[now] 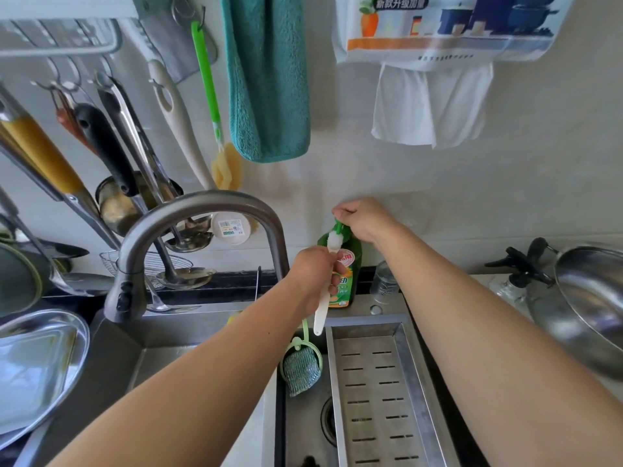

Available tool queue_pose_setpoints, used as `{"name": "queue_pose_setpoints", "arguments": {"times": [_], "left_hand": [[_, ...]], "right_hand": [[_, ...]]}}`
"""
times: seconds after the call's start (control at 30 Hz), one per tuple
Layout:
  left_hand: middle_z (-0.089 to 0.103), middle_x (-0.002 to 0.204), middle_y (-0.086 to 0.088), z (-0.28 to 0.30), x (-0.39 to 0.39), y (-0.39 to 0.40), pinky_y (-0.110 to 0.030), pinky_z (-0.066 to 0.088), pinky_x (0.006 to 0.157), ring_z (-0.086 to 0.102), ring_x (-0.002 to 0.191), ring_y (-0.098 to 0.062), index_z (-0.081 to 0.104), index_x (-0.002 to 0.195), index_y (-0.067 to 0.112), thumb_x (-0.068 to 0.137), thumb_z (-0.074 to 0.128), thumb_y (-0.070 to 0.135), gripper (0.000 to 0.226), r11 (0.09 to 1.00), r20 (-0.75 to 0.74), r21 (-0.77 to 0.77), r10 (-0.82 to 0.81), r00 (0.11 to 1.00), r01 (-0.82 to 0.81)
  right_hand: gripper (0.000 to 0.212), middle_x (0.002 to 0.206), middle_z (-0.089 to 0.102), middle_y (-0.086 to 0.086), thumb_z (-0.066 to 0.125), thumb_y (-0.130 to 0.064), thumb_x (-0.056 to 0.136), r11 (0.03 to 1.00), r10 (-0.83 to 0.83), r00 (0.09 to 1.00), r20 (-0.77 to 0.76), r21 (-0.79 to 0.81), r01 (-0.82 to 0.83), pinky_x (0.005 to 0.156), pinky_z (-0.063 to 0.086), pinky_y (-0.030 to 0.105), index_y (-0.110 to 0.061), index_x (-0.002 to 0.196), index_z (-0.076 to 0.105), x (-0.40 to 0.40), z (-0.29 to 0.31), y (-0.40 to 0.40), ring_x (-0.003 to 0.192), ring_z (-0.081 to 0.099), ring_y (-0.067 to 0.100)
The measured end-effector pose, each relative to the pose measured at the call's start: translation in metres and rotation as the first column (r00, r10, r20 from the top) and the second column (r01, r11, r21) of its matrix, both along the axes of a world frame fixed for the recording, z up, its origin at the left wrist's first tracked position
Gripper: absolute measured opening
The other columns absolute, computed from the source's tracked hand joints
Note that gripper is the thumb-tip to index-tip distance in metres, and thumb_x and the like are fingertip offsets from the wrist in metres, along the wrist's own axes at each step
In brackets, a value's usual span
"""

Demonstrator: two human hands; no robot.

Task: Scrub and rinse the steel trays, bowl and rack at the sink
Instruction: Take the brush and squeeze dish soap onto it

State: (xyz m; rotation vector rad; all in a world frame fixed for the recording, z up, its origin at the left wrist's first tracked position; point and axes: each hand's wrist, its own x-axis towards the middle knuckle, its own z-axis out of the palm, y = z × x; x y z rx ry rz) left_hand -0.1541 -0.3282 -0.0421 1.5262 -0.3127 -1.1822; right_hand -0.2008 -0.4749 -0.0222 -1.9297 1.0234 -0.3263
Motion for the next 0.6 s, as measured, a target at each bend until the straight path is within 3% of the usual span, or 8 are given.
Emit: {"name": "queue_pose_setpoints", "arguments": {"times": [0.3, 0.37, 0.43, 0.5, 0.57, 0.6], "left_hand": [[0.063, 0.072, -0.008, -0.012, 0.006, 0.091, -0.027, 0.039, 0.049, 0.051, 0.053, -0.018, 0.061, 0.109, 0.002, 0.109, 0.042, 0.007, 0.019, 0.997, -0.098, -0.062, 0.031, 0.995, -0.037], [0.067, 0.078, -0.009, -0.021, 0.014, 0.131, -0.027, 0.042, 0.052, 0.055, 0.056, -0.018, 0.062, 0.115, 0.001, 0.108, 0.044, 0.007, 0.021, 0.996, -0.094, -0.031, 0.083, 0.992, -0.086], [0.069, 0.085, -0.011, -0.03, 0.023, 0.175, -0.029, 0.042, 0.056, 0.055, 0.057, -0.019, 0.062, 0.119, -0.002, 0.108, 0.043, 0.005, 0.023, 0.987, -0.091, 0.004, 0.159, 0.983, -0.159], [0.07, 0.087, -0.014, -0.042, 0.035, 0.221, -0.031, 0.041, 0.057, 0.054, 0.055, -0.02, 0.06, 0.118, -0.001, 0.106, 0.044, 0.001, 0.021, 0.964, -0.117, 0.047, 0.266, 0.957, -0.262], [0.072, 0.087, -0.013, -0.057, 0.051, 0.265, -0.03, 0.042, 0.052, 0.053, 0.052, -0.02, 0.058, 0.116, 0.002, 0.103, 0.045, -0.001, 0.019, 0.923, -0.156, 0.083, 0.385, 0.909, -0.377], [0.072, 0.088, -0.013, -0.065, 0.06, 0.284, -0.029, 0.042, 0.05, 0.053, 0.052, -0.02, 0.057, 0.114, 0.003, 0.103, 0.045, -0.001, 0.017, 0.897, -0.164, 0.101, 0.442, 0.882, -0.431]], "right_hand": [[0.025, 0.127, 0.069, 0.005, 0.062, -0.021, 0.101, 0.989, -0.15, 0.982, 0.116, 0.026, 0.148, 0.11, 0.045, 0.037, -0.012, 0.123, 0.072, 0.002, -0.012, 0.009, 0.12, 0.062, 0.023], [0.023, 0.123, 0.07, 0.006, 0.061, -0.022, 0.102, 0.974, -0.224, 0.968, 0.116, -0.022, 0.228, 0.103, 0.048, 0.037, -0.012, 0.119, 0.072, 0.004, -0.013, 0.013, 0.116, 0.063, 0.023], [0.024, 0.119, 0.07, 0.007, 0.054, -0.024, 0.104, 0.921, -0.323, 0.938, 0.126, -0.186, 0.342, 0.089, 0.048, 0.032, -0.011, 0.116, 0.071, 0.002, -0.011, 0.029, 0.107, 0.063, 0.023], [0.024, 0.111, 0.069, 0.008, 0.048, -0.021, 0.106, 0.815, -0.422, 0.868, 0.263, -0.311, 0.49, 0.077, 0.038, 0.025, -0.008, 0.111, 0.067, -0.003, -0.014, 0.068, 0.095, 0.058, 0.019], [0.018, 0.1, 0.065, 0.004, 0.048, -0.014, 0.104, 0.772, -0.406, 0.821, 0.401, -0.331, 0.543, 0.07, 0.034, 0.021, -0.008, 0.104, 0.066, -0.01, -0.029, 0.122, 0.088, 0.054, 0.015], [0.016, 0.096, 0.064, 0.0, 0.05, -0.013, 0.103, 0.812, -0.351, 0.852, 0.389, -0.327, 0.484, 0.069, 0.036, 0.02, -0.009, 0.102, 0.066, -0.01, -0.042, 0.151, 0.087, 0.055, 0.014]]}}
